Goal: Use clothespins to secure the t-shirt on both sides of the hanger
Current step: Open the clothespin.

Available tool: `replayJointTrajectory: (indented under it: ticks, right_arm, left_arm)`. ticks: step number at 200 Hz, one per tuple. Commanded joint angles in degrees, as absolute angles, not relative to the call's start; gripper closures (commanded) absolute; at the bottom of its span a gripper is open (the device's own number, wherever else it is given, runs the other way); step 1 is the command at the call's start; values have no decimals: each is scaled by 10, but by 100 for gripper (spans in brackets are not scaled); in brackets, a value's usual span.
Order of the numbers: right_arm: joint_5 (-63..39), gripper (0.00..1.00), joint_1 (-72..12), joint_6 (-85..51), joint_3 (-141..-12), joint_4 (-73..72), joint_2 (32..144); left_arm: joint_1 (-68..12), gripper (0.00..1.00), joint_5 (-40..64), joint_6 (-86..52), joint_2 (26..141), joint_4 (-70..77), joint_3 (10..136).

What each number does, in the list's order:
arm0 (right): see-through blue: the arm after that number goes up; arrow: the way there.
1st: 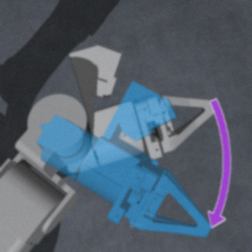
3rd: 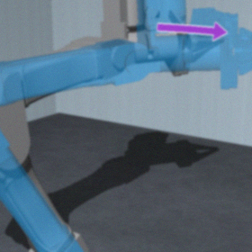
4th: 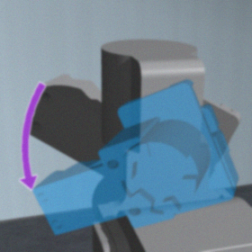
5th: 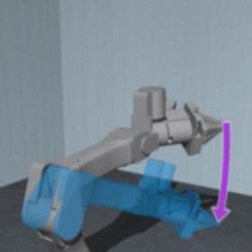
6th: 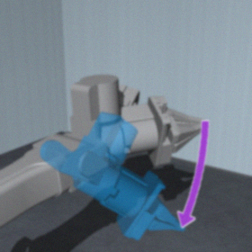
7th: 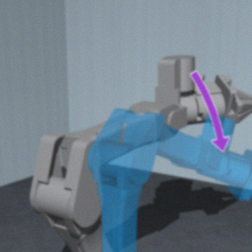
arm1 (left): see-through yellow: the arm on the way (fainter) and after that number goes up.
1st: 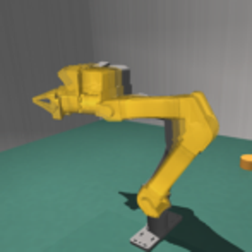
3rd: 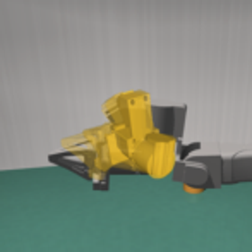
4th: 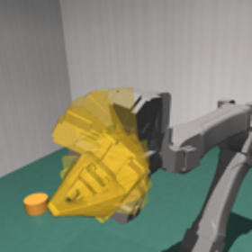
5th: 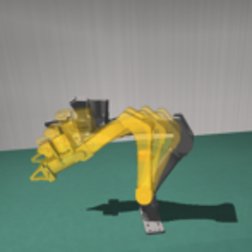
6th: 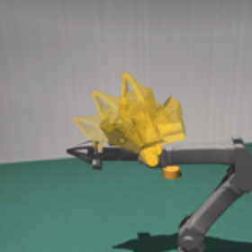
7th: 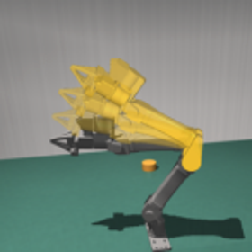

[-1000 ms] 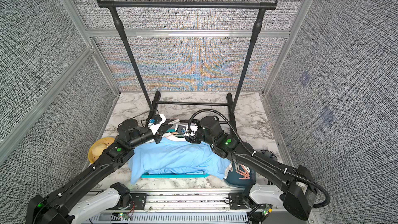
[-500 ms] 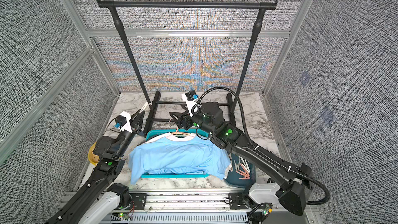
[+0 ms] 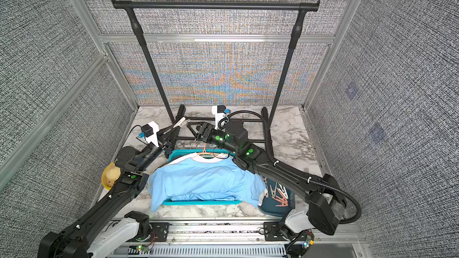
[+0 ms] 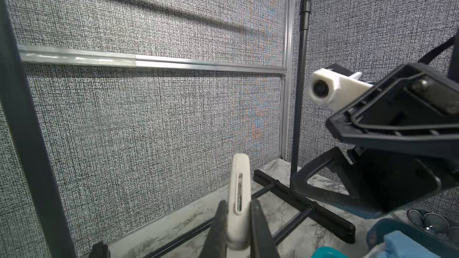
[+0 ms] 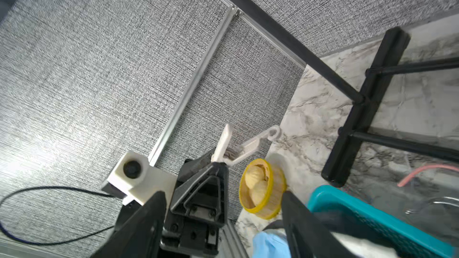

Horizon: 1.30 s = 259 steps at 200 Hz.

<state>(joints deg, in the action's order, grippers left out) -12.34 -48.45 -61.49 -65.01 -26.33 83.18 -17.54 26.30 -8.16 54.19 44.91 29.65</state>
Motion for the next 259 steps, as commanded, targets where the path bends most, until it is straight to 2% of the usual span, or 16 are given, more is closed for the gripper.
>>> replayJointTrajectory:
  ticks: [1,77,101,117,158,230,250,259]
  right_arm:
    - [-113,24,-487,-744,-643,-361,851]
    - [-92,24,-504,-844,-684,-399,934]
    - [-83,31,-504,-881,-707,-422,968]
    - [-81,40,-504,-891,-717,-442,984]
    - [-66,49,-507,-892,-720,-438,988]
    - [-53,49,-507,-867,-719,-395,971]
    - [-56,52,-507,-864,-724,-392,972]
    - [-57,56,-508,-860,-726,-391,973]
  left_arm:
    - [-176,100,278,-83,536,436,304]
    - [-176,100,300,-73,539,453,299]
    - [-176,100,311,-67,539,457,297]
    - [-176,100,310,-60,538,458,295]
    - [-176,100,304,-22,529,454,286]
    - [-176,100,276,31,511,425,279]
    - [-177,100,286,30,516,425,282]
    - [-176,100,288,30,517,425,282]
